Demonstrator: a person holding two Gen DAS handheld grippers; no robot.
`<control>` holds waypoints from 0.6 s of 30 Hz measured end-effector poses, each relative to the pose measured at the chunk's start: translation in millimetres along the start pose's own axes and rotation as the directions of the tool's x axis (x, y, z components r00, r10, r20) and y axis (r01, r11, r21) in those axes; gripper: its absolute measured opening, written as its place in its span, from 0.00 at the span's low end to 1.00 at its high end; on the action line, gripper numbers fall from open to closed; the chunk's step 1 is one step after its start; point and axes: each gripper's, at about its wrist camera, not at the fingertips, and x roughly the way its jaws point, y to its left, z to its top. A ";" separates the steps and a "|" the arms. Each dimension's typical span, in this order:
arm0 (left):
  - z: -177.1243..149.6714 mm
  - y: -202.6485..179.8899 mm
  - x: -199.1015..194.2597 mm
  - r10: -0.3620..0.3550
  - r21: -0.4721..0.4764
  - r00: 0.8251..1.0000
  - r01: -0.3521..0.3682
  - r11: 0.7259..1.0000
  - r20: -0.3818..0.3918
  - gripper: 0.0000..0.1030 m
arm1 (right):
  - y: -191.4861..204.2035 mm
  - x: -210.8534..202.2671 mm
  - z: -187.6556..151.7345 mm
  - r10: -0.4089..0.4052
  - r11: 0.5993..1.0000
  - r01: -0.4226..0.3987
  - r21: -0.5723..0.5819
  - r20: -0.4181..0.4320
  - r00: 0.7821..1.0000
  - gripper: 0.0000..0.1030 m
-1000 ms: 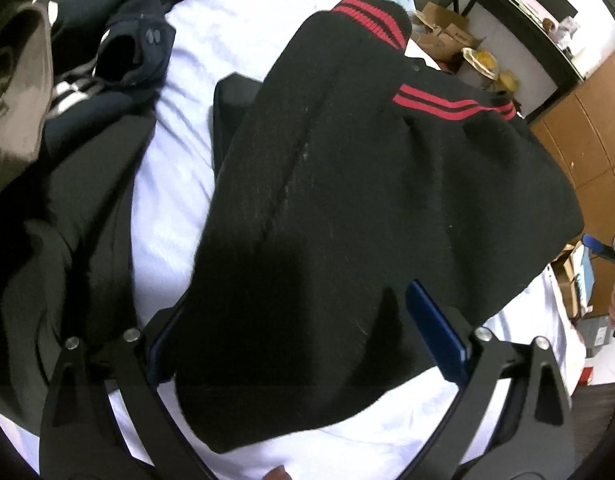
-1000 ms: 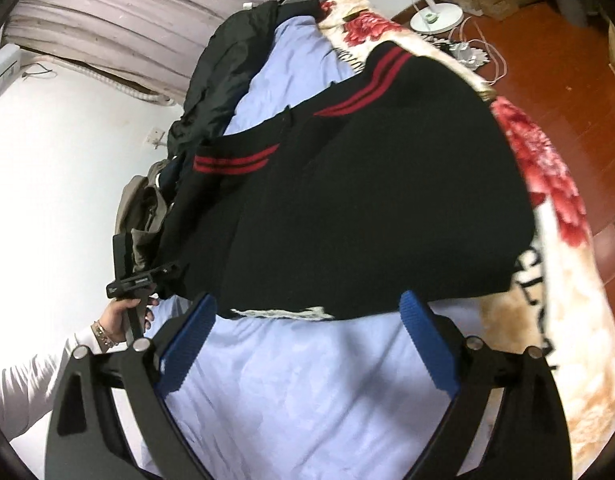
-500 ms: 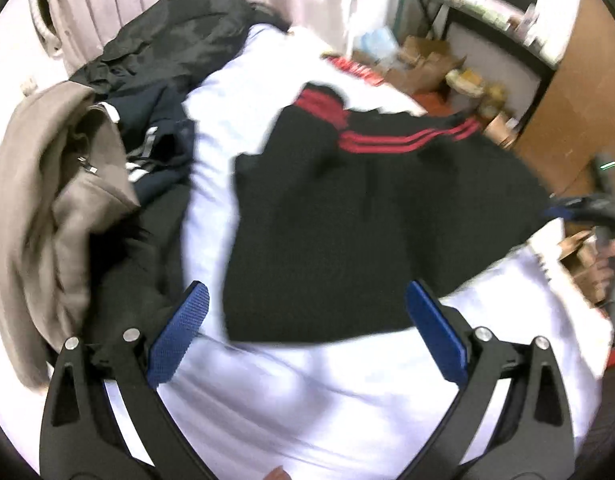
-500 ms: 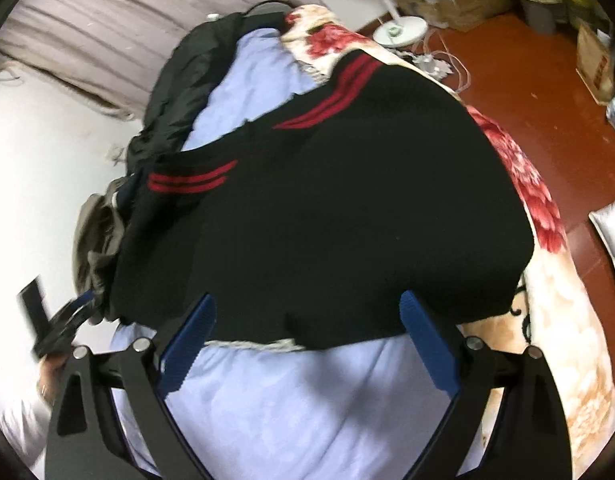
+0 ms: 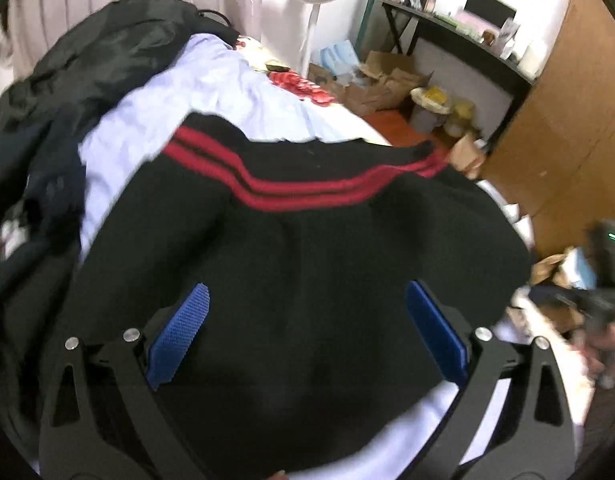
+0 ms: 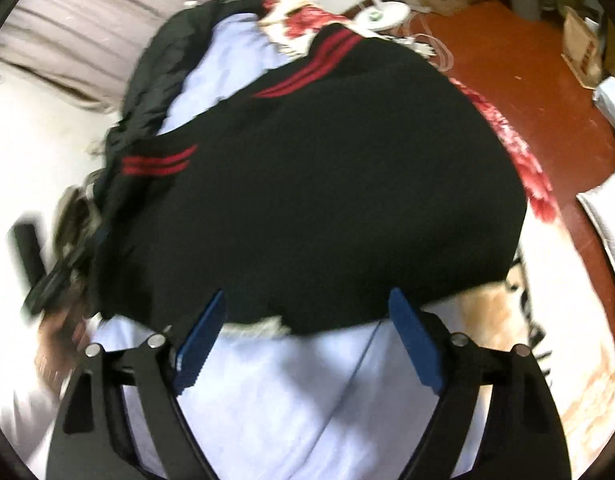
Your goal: Fold large clothes
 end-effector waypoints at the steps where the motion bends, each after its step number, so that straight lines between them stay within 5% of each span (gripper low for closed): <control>1: 4.4 5.2 10.3 0.022 0.010 1.000 -0.022 1.000 -0.009 0.94 | -0.4 -4.7 -4.9 0.013 1.000 -0.013 -0.002 0.002 1.000 0.84; 4: 10.9 38.7 48.4 0.106 -0.001 0.991 -0.107 0.994 -0.080 0.94 | -8.9 -16.2 -23.6 0.062 0.998 -0.062 0.030 0.014 0.998 0.84; 9: -8.7 62.3 85.5 0.146 0.000 0.976 -0.148 0.989 -0.161 0.94 | -36.7 -19.4 -47.9 0.064 0.993 -0.064 0.095 -0.001 0.998 0.85; 13: -6.7 77.0 93.2 0.122 -0.058 0.971 -0.136 0.989 -0.205 0.94 | -53.8 -27.6 -57.8 0.068 0.987 -0.068 0.145 0.006 0.998 0.85; 18: 0.7 58.5 71.3 0.196 -0.058 0.963 -0.210 0.976 -0.183 0.94 | -53.5 -48.4 -51.8 0.088 0.983 -0.094 0.158 0.043 0.995 0.85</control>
